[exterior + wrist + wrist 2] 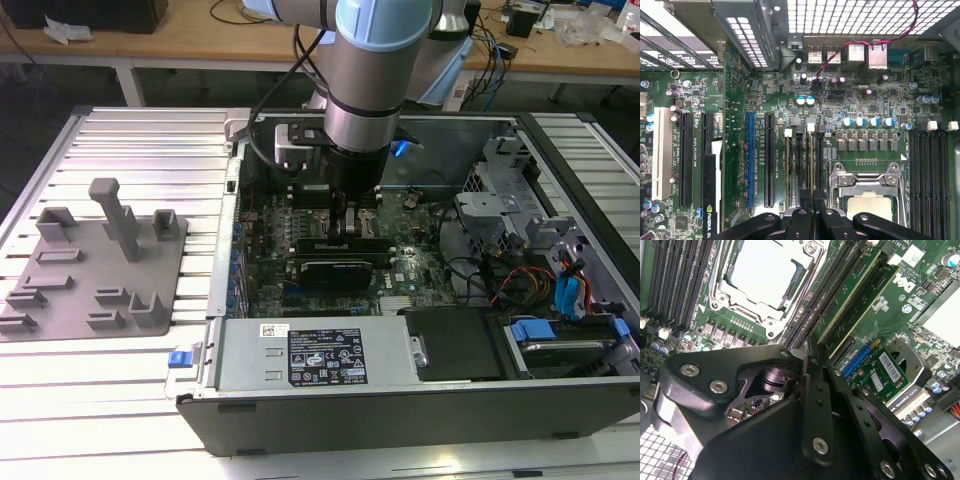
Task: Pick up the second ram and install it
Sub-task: 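Insert the second ram into the second slot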
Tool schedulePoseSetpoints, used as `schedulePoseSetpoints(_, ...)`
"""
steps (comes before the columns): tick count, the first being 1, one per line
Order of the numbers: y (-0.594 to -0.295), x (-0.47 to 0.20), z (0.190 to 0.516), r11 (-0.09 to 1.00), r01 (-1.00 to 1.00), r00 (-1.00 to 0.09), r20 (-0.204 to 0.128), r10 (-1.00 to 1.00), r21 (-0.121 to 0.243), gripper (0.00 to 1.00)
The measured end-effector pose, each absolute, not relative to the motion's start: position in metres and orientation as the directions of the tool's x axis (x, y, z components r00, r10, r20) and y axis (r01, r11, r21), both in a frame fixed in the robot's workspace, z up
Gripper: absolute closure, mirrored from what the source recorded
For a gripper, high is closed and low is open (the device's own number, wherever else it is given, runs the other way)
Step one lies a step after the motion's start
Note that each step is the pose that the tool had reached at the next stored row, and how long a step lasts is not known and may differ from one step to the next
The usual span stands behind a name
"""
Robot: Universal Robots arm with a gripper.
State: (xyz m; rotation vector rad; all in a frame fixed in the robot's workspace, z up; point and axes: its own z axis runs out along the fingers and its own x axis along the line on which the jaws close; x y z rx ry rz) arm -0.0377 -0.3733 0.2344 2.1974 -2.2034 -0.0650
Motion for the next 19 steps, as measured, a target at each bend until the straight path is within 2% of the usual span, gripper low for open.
schedulePoseSetpoints(8,-0.373,-0.038,0.234,-0.002,-0.999,0.002,-0.009,-1.000,0.044,0.91)
schedulePoseSetpoints(11,-0.373,-0.037,0.233,-0.002,-1.000,0.002,-0.011,-1.000,0.030,0.91)
schedulePoseSetpoints(19,-0.373,-0.038,0.243,-0.002,-1.000,0.002,-0.011,-1.000,0.030,0.91)
